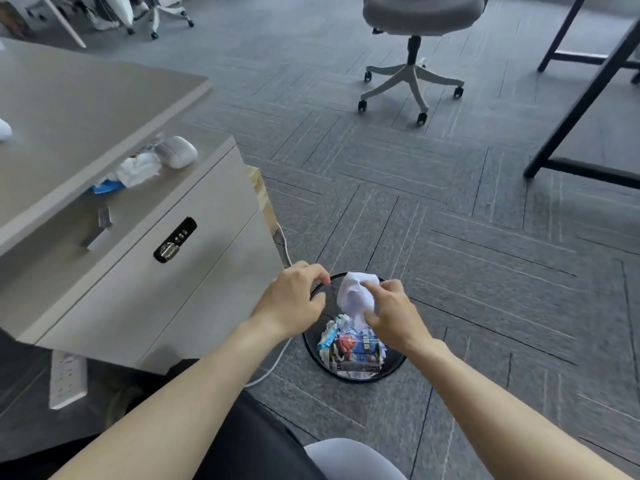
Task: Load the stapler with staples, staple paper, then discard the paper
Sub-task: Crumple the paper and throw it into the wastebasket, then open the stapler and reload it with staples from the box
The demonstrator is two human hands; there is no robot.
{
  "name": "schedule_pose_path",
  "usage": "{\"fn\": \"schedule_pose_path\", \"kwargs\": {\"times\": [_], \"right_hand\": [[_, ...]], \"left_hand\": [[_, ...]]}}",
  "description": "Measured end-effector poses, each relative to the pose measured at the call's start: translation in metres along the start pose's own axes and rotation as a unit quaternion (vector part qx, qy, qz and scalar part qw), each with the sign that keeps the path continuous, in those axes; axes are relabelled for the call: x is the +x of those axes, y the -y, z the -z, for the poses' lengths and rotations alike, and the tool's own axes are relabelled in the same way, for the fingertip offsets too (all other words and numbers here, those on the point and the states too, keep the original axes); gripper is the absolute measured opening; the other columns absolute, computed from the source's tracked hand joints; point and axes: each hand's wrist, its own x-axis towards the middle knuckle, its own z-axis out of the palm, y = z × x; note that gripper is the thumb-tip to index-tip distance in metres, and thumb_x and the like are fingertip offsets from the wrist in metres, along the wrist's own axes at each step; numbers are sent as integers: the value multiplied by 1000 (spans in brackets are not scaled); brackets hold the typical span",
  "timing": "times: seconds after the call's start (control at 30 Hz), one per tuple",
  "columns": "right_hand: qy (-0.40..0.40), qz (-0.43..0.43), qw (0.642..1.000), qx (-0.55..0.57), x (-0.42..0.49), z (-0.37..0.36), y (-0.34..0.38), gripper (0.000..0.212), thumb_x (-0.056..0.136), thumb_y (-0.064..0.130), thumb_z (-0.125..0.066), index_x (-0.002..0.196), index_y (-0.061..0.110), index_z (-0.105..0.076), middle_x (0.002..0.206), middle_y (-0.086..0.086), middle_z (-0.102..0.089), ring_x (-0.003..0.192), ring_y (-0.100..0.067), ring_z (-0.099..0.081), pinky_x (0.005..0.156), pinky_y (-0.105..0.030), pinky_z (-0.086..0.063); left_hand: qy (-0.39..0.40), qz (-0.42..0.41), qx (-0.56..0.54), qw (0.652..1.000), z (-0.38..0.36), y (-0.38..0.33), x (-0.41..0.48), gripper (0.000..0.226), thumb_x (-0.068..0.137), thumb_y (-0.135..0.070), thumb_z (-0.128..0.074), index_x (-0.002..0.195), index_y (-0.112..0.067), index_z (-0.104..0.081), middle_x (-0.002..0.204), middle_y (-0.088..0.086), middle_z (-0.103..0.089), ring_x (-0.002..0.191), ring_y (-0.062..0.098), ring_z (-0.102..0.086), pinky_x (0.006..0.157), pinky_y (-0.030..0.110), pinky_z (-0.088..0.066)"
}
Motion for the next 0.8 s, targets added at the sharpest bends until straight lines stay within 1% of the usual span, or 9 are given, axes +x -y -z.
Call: {"fn": "schedule_pose_path", "kwargs": {"times": [0.07,0.13,0.27,0.33,0.4,0.5,0.57,0.63,0.8], "right_hand": [[15,-4,1000,-16,-1,-1,1,54,90,20,-55,142,27,-42,135,-11,-42,103,-32,-61,87,-37,-49],[-12,1,1000,-2,0,4,6,48,90,18,-55,137,25,-50,130,-9,-48,102,-29,-62,86,-36,-50],[-100,52,993,38,-1,23,29,24,90,13,-58,110,15,-71,95,-2,-67,78,-16,-63,80,-35,-55],[-133,79,985,74,-5,38,49,19,89,12,-61,102,13,-75,86,0,-74,68,-7,-63,71,-24,-55],[-160,104,976,103,-8,56,74,16,89,14,-63,99,14,-76,65,9,-67,50,3,-51,59,-13,-44],[-196,139,962,128,-13,81,117,13,88,18,-63,93,21,-76,45,11,-48,38,-4,-41,51,-17,-38],[-208,170,954,136,-17,96,148,13,88,19,-63,90,24,-75,44,9,-46,39,-7,-39,52,-20,-37],[-216,204,944,142,-20,109,179,12,87,19,-63,89,24,-74,44,8,-46,40,-7,-40,52,-22,-37],[-220,294,919,146,-30,121,265,12,85,19,-64,87,22,-75,44,8,-44,43,-6,-46,52,-23,-36]], "left_hand": [[-1,8,-3,1000,3,5,-1,17,86,-20,-57,101,-27,-62,100,-6,-59,84,18,-60,81,38,-52],[-19,10,-9,1000,8,9,-1,16,85,-20,-58,99,-27,-62,99,-6,-63,83,17,-61,79,38,-53],[-55,20,-23,998,26,8,-4,13,86,-19,-58,93,-26,-65,86,-8,-66,74,16,-64,71,31,-54],[-81,17,-26,996,41,4,-5,11,86,-19,-59,90,-26,-66,79,-10,-66,70,15,-64,69,29,-54],[-110,8,-26,994,59,0,-7,9,86,-21,-60,87,-27,-67,74,-10,-67,68,15,-65,68,29,-55],[-165,-5,-32,986,96,-8,-15,7,84,-23,-62,84,-27,-67,67,-6,-70,62,11,-64,65,26,-51],[-196,-14,-36,980,126,-13,-25,7,84,-21,-62,83,-26,-66,59,-4,-66,53,5,-57,60,24,-46],[-223,-20,-38,974,156,-16,-39,8,84,-19,-60,82,-26,-65,50,-4,-58,47,5,-51,59,24,-44],[-309,-12,-25,951,228,-7,-88,9,82,-20,-60,77,-27,-62,41,-8,-47,45,6,-48,50,16,-34]]}}
